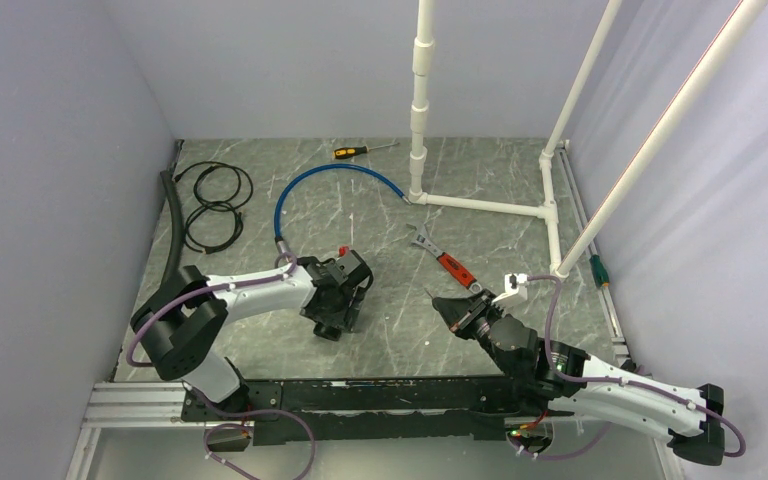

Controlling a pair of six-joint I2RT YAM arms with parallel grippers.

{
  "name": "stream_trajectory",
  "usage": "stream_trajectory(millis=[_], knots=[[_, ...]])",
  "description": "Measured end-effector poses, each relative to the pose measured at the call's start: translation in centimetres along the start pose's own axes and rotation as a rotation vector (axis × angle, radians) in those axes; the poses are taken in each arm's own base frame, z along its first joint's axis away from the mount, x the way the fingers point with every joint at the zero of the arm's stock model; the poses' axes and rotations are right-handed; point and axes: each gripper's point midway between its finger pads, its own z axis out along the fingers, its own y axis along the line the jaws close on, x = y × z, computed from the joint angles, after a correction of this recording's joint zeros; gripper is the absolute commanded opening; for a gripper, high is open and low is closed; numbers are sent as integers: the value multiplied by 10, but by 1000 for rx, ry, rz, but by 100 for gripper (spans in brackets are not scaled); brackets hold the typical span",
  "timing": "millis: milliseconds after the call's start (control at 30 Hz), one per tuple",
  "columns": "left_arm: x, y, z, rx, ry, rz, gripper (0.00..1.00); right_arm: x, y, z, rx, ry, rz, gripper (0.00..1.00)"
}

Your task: Unlock with the key

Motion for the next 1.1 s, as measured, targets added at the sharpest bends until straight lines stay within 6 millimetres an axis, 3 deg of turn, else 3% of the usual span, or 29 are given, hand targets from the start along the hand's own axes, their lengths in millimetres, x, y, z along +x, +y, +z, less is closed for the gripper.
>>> stream_trajectory(millis=[67,267,333,533,667,967,1100], knots=[[0,-1,0,7,1,-2,61,0,-1,0,3,1,-2,0],[0,-6,1,29,2,-20,10,1,-3,0,10,4,-2,0],[1,-6,1,32,5,-25,0,1,-3,0,12,5,-3,0],[1,-8,-2,46,-7,-57,0,2,-5,0,16,6,-6,0],[0,-14,-15,100,-34,-101,0,1,-5,-1,15,6,-6,0],[-35,-37,-78,352,-282,-313,0,1,-5,-1,17,9,-50,0],[-47,-43,-105,481,-384,-441,0,-1,3,0,22,18,-119,0]])
